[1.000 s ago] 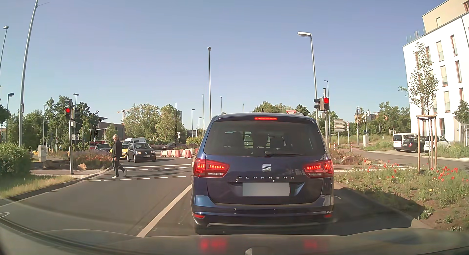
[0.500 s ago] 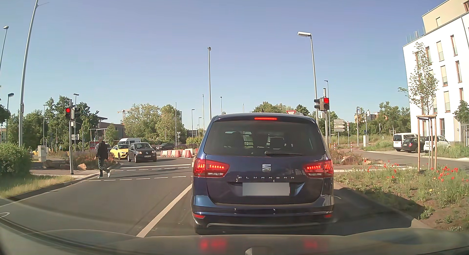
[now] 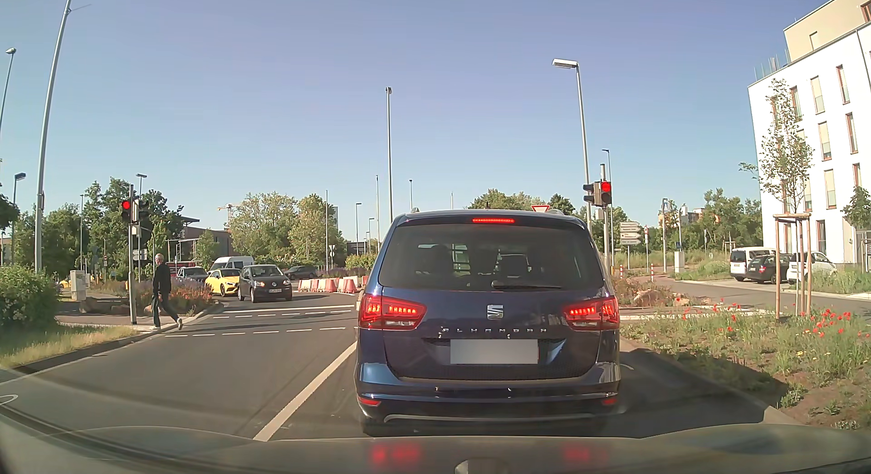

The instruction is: Follow the waypoints while adhering to traffic rules and regulations

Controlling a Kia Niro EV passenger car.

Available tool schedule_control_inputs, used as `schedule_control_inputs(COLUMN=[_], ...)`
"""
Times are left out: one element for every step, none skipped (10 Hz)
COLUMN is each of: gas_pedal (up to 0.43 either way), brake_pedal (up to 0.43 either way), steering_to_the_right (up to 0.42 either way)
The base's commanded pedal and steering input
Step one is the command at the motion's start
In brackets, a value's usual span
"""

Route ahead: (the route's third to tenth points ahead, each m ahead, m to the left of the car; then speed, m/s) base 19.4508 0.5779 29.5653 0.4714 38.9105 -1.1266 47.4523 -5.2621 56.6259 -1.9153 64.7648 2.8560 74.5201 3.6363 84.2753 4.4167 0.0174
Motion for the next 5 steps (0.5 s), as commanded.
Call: schedule_control_inputs(gas_pedal=[0.0, 0.0, 0.0, 0.0, 0.0], brake_pedal=[0.341, 0.341, 0.341, 0.341, 0.341], steering_to_the_right=[0.012, 0.012, 0.012, 0.012, 0.012])
